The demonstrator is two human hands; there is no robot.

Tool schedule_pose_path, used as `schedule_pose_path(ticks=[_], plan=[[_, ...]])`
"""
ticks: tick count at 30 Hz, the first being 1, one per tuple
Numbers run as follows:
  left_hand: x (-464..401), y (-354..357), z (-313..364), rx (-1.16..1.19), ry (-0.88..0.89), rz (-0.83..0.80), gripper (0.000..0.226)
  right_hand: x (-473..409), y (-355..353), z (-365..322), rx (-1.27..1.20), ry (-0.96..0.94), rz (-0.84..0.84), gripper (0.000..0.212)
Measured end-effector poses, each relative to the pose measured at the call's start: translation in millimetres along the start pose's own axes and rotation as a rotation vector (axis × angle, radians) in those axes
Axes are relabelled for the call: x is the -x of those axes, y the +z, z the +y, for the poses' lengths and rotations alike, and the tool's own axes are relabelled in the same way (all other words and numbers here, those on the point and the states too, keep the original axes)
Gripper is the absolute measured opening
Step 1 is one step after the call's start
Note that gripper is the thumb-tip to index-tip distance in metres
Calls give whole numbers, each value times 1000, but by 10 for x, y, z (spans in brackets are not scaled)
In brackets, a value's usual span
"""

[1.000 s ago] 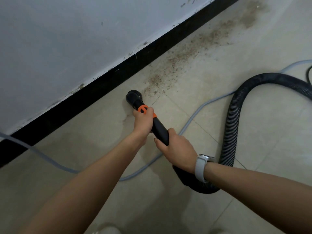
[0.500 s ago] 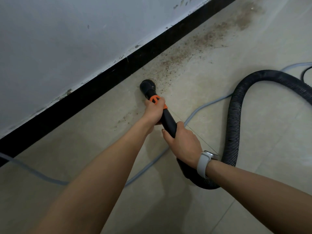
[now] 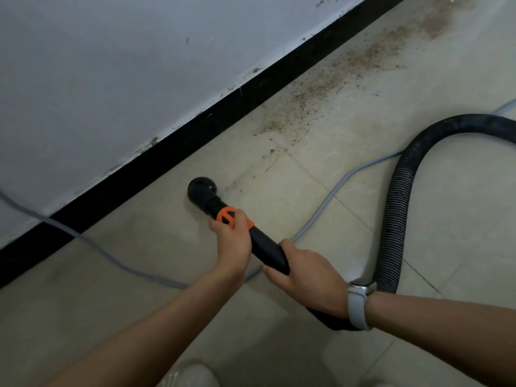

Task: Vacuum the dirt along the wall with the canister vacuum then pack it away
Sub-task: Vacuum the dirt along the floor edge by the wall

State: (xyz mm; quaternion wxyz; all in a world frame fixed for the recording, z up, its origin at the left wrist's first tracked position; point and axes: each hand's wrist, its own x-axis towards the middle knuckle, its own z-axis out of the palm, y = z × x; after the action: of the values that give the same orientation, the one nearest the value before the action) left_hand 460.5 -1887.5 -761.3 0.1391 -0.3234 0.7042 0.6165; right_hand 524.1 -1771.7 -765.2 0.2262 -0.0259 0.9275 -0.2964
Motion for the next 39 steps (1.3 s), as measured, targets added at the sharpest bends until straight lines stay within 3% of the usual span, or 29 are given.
schedule_pose_path(ticks=[8, 33, 39], plan=[[111, -168, -179, -51, -80, -3, 53, 199, 200, -126, -54, 64, -73, 33], [-327, 945, 488, -165, -35, -376, 49, -177, -420, 205, -227, 400, 232, 38], [-317, 1099, 523, -188, -26, -396, 47, -176, -494, 304, -335, 408, 239, 37]])
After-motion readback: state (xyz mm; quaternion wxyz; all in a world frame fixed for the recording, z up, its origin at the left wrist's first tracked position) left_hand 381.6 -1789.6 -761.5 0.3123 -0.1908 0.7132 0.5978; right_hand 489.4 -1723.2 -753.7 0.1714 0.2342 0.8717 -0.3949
